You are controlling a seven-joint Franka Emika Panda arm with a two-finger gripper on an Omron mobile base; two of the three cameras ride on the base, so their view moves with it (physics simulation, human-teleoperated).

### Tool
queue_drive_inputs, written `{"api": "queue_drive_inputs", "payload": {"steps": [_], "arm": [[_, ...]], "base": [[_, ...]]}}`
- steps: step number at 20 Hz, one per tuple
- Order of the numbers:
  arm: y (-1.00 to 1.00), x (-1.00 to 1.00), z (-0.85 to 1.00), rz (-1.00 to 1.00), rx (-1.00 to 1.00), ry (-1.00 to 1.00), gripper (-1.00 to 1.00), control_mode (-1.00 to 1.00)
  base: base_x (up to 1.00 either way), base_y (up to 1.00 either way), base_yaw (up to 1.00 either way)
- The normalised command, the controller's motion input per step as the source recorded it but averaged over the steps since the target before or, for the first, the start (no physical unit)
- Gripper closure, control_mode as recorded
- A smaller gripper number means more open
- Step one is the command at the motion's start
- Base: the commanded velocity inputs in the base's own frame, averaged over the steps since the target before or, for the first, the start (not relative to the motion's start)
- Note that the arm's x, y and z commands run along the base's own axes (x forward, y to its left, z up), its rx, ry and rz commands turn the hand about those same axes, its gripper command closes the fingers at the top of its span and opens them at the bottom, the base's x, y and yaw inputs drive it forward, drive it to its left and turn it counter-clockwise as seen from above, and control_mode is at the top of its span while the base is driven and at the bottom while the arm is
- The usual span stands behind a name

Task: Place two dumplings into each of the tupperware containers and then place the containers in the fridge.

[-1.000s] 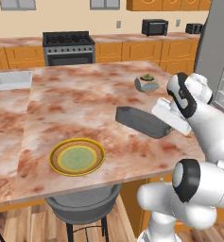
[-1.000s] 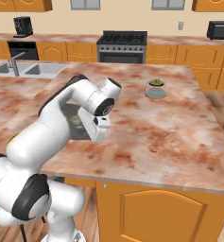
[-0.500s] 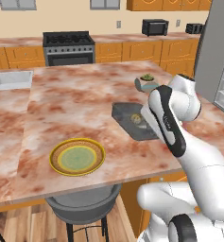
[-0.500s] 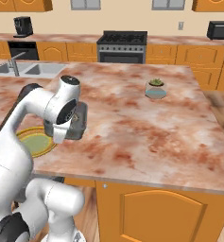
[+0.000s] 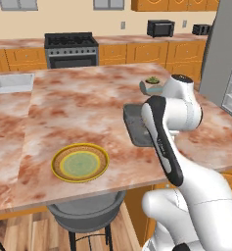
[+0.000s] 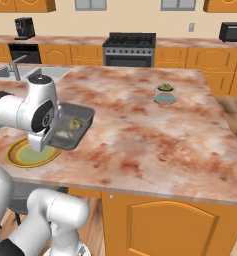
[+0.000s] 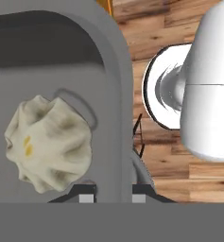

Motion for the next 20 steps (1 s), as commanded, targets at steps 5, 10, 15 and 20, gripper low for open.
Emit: {"api": "queue_drive_inputs", "payload": {"steps": [5, 10, 15, 20], "arm": [[0.09, -0.42, 0.55, 0.0, -0.04, 0.17, 1.0, -1.0], [0.0, -0.41, 0.08, 0.0, -0.03, 0.0, 1.0, -1.0], [-0.03, -0.09, -0.01, 0.0, -0.01, -0.04, 1.0, -1.0], [-0.01, -0.02, -0.03, 0.0, -0.01, -0.09, 1.0, -1.0]], "base": [[0.0, 0.0, 0.0], [0.0, 0.0, 0.0], [0.0, 0.0, 0.0], [0.0, 0.0, 0.0]]}}
